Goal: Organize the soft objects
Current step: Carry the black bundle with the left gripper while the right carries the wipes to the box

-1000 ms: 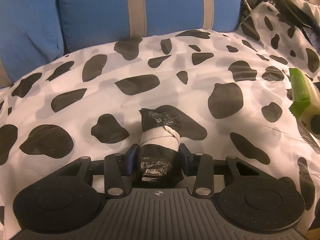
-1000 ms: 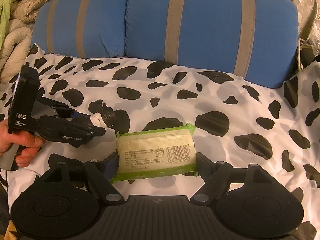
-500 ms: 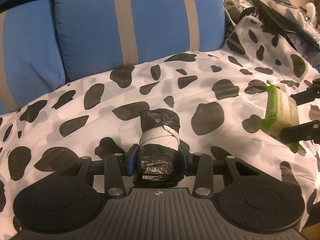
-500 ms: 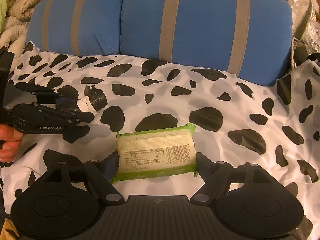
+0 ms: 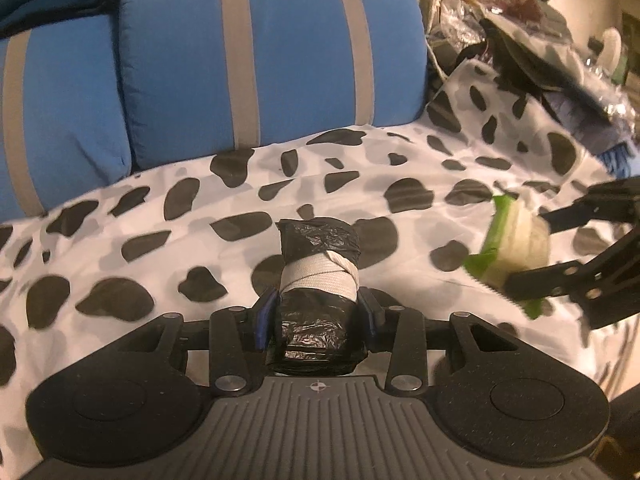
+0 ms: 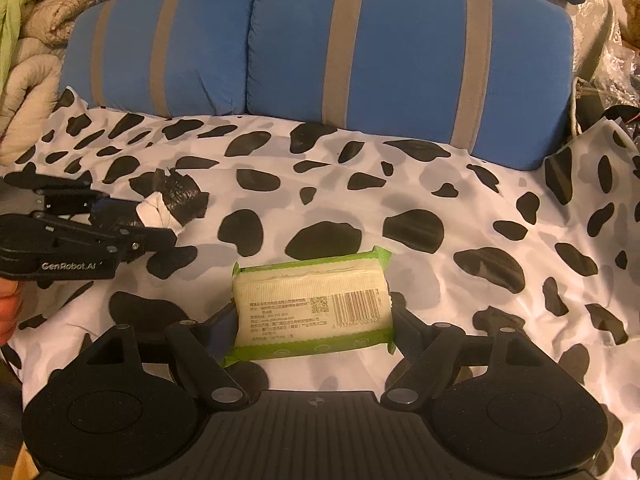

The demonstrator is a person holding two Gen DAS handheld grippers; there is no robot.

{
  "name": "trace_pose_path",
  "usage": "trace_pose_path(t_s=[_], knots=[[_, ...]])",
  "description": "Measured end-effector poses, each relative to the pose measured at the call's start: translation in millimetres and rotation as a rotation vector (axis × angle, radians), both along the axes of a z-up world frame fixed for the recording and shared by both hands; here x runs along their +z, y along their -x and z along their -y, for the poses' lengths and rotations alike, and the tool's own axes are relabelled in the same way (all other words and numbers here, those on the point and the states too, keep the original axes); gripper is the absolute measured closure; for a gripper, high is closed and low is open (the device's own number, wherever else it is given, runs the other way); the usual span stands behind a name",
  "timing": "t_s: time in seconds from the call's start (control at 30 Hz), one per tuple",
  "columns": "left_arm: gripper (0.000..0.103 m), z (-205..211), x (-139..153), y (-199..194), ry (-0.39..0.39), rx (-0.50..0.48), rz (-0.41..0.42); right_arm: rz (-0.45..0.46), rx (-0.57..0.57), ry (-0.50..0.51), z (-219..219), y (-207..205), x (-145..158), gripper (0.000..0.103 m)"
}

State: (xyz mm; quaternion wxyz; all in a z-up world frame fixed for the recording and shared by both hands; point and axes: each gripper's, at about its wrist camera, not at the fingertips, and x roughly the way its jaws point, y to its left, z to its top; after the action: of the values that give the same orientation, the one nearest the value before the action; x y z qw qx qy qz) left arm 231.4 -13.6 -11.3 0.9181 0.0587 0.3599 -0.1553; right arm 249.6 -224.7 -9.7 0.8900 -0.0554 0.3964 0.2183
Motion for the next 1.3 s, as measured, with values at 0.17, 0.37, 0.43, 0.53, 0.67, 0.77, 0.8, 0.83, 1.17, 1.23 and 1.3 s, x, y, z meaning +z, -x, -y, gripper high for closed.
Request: trace_pose_path(t_s=[0.17,0.37,0.43,0.53,0.67,0.77,0.8,0.83,1.17,1.23,1.3], knots=[[0.063,3,8,20,0.012,0.024,0.0,-0.006,0.001,0.003,-4,12,2,0.022],[0.063,3,11,39,0.048,0.082,-0.06,-0.008,-0.017,-0.012,-4,27,5,0.022],[0.063,2,10,47,0.042,0.096,-0.068,-0.006,-0.019,-0.008,-5,33,6,0.022],[0.063,0,9,57,0.037,0.13,-0.088,-0.002,-0.024,-0.006,-5,42,7,0.022],[0.063,-3,9,68,0.044,0.161,-0.108,0.001,-0.036,-0.008,-3,53,10,0.022],[0.063,-4,11,78,0.052,0.173,-0.117,0.002,-0.037,-0.01,-3,61,11,0.022],[0.063,-4,11,81,0.054,0.174,-0.117,0.002,-0.035,-0.013,-3,63,11,0.022],[0.063,-3,12,85,0.056,0.172,-0.114,0.003,-0.033,-0.014,-3,67,12,0.022],[0.063,1,20,118,0.078,0.165,-0.109,0.006,-0.037,-0.037,1,97,18,0.022],[0.063,1,20,125,0.08,0.166,-0.111,0.004,-0.041,-0.041,5,104,18,0.022],[0.063,1,20,132,0.083,0.169,-0.115,0.004,-0.044,-0.043,8,112,19,0.022]])
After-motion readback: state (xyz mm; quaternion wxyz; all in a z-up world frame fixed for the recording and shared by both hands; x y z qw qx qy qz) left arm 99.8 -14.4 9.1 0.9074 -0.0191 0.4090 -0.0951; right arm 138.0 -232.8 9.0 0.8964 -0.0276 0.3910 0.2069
